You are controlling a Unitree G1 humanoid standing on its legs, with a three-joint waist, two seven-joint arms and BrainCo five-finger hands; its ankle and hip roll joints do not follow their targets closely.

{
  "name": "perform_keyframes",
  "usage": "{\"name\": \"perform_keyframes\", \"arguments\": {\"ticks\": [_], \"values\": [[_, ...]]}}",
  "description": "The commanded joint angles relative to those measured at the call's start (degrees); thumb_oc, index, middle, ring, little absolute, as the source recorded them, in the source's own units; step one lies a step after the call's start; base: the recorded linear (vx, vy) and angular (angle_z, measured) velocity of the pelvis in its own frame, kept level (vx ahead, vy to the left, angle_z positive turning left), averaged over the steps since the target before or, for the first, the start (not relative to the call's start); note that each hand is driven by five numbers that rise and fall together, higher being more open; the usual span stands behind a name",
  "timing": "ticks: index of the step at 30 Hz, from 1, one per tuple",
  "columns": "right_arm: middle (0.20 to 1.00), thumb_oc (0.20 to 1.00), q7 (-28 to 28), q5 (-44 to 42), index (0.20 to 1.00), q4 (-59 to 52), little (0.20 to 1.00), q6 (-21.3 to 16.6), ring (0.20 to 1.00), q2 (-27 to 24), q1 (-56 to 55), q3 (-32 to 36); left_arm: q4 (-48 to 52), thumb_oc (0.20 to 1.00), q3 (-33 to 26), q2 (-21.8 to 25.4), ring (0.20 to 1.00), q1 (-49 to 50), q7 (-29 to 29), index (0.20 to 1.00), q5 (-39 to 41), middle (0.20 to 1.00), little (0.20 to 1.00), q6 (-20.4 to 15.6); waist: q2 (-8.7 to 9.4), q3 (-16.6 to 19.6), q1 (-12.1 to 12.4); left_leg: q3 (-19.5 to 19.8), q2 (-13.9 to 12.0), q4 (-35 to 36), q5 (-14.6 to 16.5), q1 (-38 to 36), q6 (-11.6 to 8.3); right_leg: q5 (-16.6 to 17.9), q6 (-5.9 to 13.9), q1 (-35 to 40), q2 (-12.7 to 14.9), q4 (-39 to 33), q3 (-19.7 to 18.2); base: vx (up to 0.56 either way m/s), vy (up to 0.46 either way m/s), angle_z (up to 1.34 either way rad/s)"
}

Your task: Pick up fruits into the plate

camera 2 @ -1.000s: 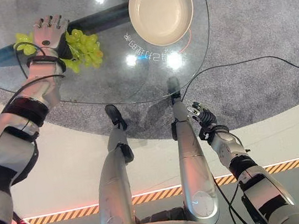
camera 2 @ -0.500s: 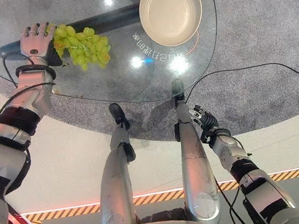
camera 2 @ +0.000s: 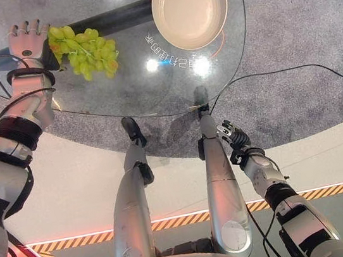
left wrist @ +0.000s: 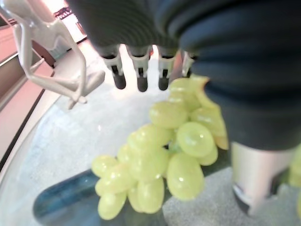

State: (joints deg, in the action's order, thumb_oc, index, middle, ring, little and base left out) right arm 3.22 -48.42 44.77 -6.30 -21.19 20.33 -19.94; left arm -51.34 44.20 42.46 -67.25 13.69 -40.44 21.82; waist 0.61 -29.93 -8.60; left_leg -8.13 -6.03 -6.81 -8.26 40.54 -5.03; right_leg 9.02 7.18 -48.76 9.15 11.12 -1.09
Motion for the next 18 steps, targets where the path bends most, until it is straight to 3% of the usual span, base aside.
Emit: {"name": "perform_keyframes", "arguments": {"ticks": [1,11,12,13,18], "values": [[1.0,1.0,0.8,-2.1,1.0,-4.5,1.0,-1.0,1.0,-0.2,-4.2,-0.5,-4.4,1.0,-1.8,2.7,1.0,-3.2,0.9,1.0,-2.1,1.0,1.0,3.1,1.03,0.1,-0.8,2.5,5.7,-9.0,7.7,4.7,2.78,-3.5,-2.12,-2.1,-6.4,5.0,1.5,0.0,0.0,0.0],[1.0,1.0,1.1,-3.5,1.0,-5.9,1.0,-1.5,1.0,-0.1,-3.5,-1.6,-7.6,1.0,1.2,0.7,1.0,-5.7,-1.2,1.0,-6.7,1.0,1.0,4.4,2.01,0.1,-2.0,2.2,5.5,-9.9,7.9,6.7,2.58,-3.0,-2.21,-4.0,-7.1,5.1,0.8,0.0,0.0,-0.01],[1.0,1.0,0.9,-3.5,1.0,-6.1,1.0,-1.4,1.0,0.0,-3.3,-1.7,-7.8,0.351,1.8,0.3,0.351,-6.1,-1.0,0.351,-6.6,0.351,0.351,3.8,2.11,0.1,-2.1,2.2,5.5,-9.9,8.0,6.8,2.57,-2.9,-2.21,-4.1,-7.2,5.0,0.7,0.0,0.0,0.0],[1.0,1.0,0.6,-3.6,1.0,-6.2,1.0,-1.5,1.0,0.1,-3.2,-2.0,-7.9,0.2,2.0,0.0,0.2,-6.3,-0.8,0.2,-6.2,0.2,0.2,3.9,2.21,0.1,-2.2,2.1,5.5,-9.9,7.9,6.9,2.58,-2.9,-2.21,-4.2,-7.2,5.0,0.6,0.0,0.0,0.0],[1.0,1.0,0.5,-3.6,1.0,-6.5,1.0,-1.6,1.0,0.2,-3.0,-2.1,-7.9,0.2,2.8,-0.6,0.2,-6.7,-1.0,0.2,-5.3,0.2,0.2,4.3,2.2,0.1,-2.4,2.0,5.6,-10.0,8.0,7.1,2.56,-2.9,-2.21,-4.4,-7.3,4.8,0.5,0.0,0.0,0.0]]}}
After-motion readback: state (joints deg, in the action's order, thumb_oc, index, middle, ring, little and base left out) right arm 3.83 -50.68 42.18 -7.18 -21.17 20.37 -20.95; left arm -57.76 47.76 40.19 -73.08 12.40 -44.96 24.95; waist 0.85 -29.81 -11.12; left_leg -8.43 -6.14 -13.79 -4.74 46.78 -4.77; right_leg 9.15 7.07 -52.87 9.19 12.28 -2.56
